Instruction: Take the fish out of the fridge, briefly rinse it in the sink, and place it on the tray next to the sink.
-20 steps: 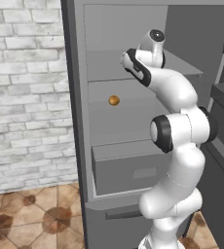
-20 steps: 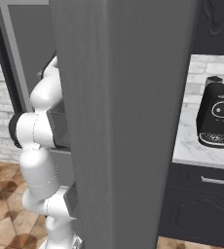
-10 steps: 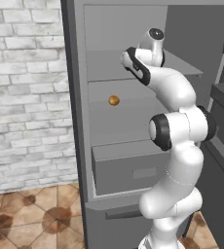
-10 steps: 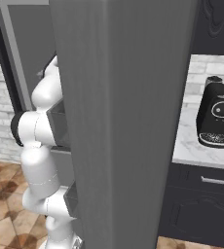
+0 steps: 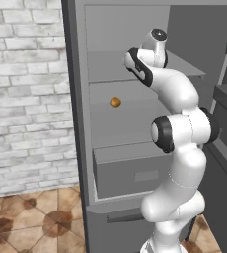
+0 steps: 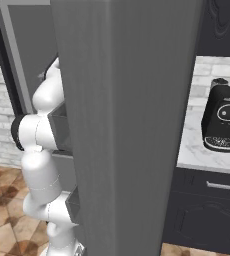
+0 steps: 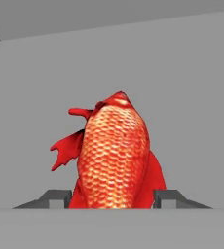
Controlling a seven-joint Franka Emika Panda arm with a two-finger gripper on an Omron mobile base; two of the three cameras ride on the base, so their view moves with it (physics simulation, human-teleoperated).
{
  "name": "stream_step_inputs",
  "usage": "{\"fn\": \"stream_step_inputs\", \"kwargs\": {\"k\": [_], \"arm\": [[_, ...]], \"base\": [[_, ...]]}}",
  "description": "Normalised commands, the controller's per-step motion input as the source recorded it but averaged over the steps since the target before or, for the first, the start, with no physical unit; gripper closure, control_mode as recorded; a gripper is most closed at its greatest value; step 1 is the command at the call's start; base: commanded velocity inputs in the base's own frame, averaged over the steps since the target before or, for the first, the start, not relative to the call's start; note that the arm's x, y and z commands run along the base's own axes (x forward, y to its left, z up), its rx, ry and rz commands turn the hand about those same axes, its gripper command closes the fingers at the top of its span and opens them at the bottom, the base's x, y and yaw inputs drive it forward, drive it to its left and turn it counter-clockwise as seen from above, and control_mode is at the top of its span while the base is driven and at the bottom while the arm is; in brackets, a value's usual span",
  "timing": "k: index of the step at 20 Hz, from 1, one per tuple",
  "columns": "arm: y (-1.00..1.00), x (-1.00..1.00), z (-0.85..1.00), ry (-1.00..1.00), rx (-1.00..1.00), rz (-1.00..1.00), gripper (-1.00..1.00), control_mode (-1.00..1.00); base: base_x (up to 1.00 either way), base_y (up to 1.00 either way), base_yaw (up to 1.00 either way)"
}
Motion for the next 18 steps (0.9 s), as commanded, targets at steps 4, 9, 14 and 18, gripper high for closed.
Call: {"fn": "stream_step_inputs", "kwargs": {"k": [4, 9, 14, 18], "arm": [[0.00, -0.50, 0.00, -0.04, 0.00, 0.00, 1.00, -1.00], [0.04, -0.98, 0.09, -0.06, 0.00, 0.00, 1.00, -1.00], [0.08, -1.00, 0.27, -0.03, 0.03, 0.00, 1.00, -1.00], [0.10, -1.00, 0.64, 0.00, 0.08, 0.00, 1.00, -1.00]], "base": [[0.00, 0.00, 0.00], [0.00, 0.00, 0.00], [0.00, 0.00, 0.00], [0.00, 0.00, 0.00]]}}
